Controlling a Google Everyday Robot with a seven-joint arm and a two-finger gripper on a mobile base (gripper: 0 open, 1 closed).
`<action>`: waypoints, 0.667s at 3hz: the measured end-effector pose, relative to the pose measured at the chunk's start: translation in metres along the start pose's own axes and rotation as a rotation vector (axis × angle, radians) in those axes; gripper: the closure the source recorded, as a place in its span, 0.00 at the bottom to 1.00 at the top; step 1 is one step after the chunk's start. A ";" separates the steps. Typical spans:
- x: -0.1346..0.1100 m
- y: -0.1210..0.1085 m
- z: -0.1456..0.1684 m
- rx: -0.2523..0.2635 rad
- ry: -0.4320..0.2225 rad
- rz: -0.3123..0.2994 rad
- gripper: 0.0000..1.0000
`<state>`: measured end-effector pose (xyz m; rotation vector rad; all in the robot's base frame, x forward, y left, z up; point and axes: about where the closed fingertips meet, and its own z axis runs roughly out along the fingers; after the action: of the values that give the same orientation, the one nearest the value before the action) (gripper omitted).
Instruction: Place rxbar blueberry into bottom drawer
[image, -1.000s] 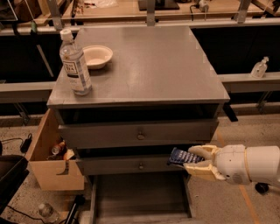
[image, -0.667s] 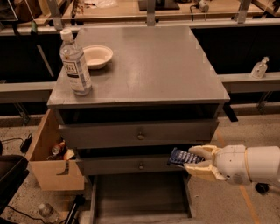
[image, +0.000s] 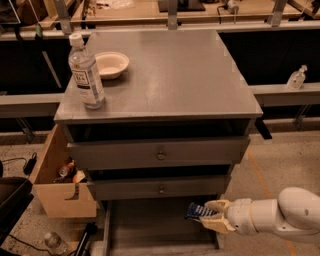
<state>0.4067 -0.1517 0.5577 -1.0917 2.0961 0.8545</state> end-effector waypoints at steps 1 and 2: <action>0.057 -0.022 0.058 -0.068 0.068 0.035 1.00; 0.089 -0.045 0.104 -0.129 0.130 0.052 1.00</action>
Offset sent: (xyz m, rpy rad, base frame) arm 0.0448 0.0300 -0.2067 -0.0693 0.2319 0.1624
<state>0.4272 -0.1324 0.4165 -1.1928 2.2099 0.9785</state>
